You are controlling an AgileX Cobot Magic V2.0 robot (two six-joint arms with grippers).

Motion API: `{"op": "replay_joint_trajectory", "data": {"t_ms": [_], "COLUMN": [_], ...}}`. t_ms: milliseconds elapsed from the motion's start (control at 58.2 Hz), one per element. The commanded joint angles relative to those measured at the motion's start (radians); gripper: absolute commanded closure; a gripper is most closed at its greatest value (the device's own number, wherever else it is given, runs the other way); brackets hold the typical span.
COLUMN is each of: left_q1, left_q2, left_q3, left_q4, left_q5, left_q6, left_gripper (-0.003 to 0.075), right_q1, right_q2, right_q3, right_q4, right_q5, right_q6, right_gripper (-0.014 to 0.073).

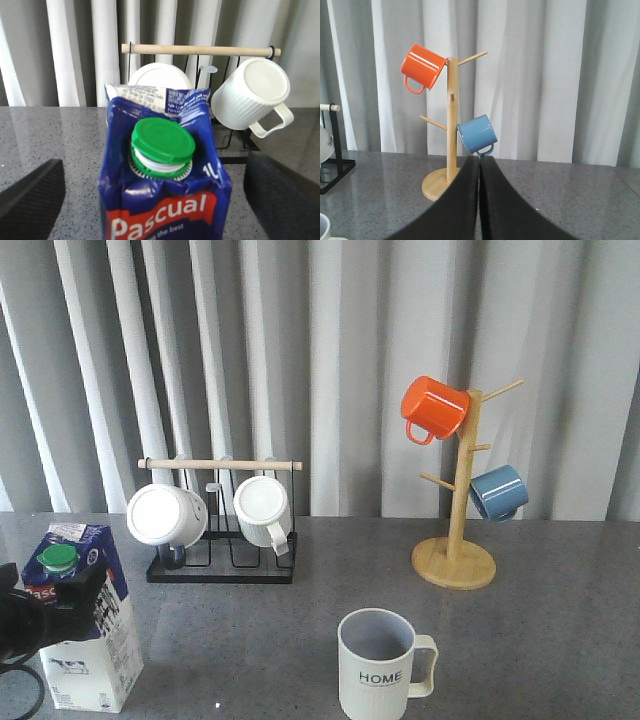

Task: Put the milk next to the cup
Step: 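Reach the left gripper to the Pascual milk carton and grasp it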

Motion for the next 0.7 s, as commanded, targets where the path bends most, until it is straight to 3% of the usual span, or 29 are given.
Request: {"op": "replay_joint_trajectory", "data": {"t_ms": [0,241,361,687], "left_q1": [0.004,0.004,0.004,0.004], "left_q2": [0.002,0.074,0.084,0.082], "left_q3": [-0.032,-0.032,-0.032,-0.032], "left_q4": [0.005,0.038,0.038,0.038], "left_q5": [-0.104,-0.159,-0.178,-0.193], "left_q6": [-0.018,-0.018,-0.018,-0.044], "left_gripper": [0.0016,0.0028,0.0076,0.0442], "right_q1": [-0.005,-0.005,-0.005,-0.005], "right_q2": [-0.003,-0.003,-0.003,-0.003], "right_q3": [-0.026,-0.026,-0.026,-0.026], "right_q4": [-0.002,-0.002,-0.002,-0.002], "right_q5": [-0.076,-0.076,-0.076,-0.073], "right_q6": [-0.011,-0.011,-0.011,-0.011], "right_gripper": [0.0604,0.0604,0.0604,0.0604]}}
